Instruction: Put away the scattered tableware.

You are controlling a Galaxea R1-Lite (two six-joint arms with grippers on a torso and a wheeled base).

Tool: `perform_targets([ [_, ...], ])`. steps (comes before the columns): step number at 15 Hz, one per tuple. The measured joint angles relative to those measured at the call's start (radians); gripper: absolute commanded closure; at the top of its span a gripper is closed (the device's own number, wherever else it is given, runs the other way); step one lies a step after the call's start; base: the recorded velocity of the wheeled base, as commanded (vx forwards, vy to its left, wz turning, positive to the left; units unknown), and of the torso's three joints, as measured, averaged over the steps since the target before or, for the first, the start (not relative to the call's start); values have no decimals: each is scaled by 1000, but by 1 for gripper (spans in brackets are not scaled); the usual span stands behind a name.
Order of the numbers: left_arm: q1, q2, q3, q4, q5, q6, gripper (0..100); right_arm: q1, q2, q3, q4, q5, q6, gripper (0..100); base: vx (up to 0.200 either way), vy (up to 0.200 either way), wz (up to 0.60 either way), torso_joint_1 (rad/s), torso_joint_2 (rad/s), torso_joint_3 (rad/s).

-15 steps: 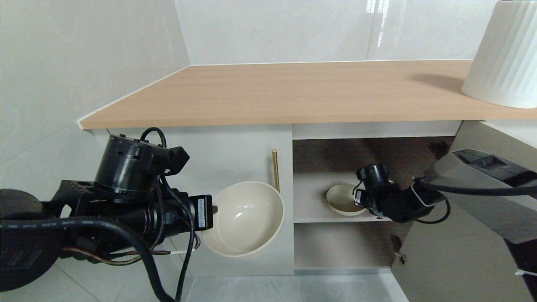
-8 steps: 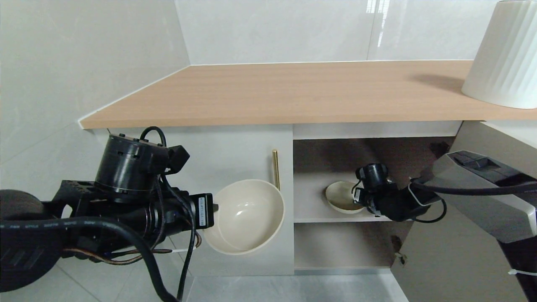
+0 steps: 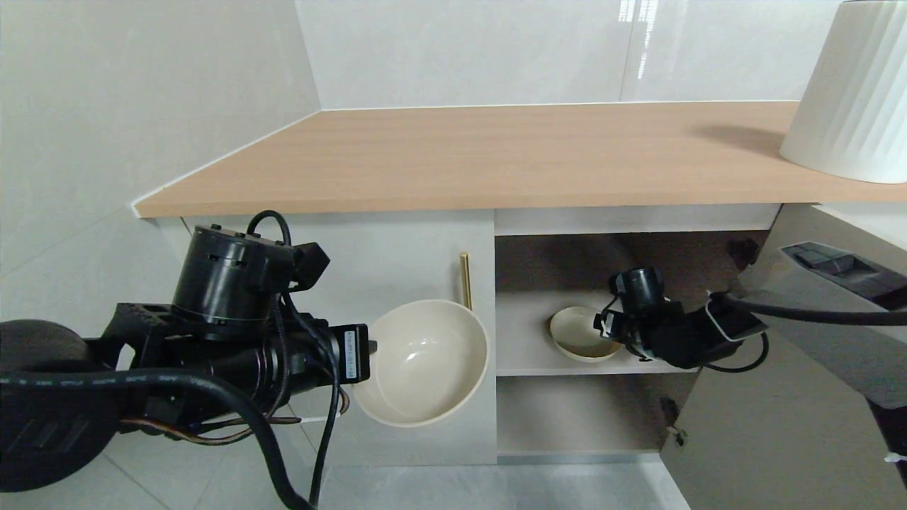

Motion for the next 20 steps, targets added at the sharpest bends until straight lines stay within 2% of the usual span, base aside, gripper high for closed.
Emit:
perform_targets([
  [2,-35,29,-7,-18,28,86,100,37,-119,90,12,120,-2,0,0,0,0,0,0,0],
  [5,-96,103,-10,-32,81,137,100,128,-352,219,117,236,-29,0,0,0,0,0,0,0],
  [8,-150,184,-9,-111,155,145,100,240,-558,287,289,301,-58,0,0,0,0,0,0,0],
  [11,-207,237,4,-125,218,144,100,351,-687,325,406,395,-101,0,0,0,0,0,0,0],
  [15,-238,259,25,-196,224,145,100,406,-706,347,409,391,-119,0,0,0,0,0,0,0],
  [20,-256,251,34,-200,237,145,100,422,-613,344,403,388,-114,0,0,0,0,0,0,0],
])
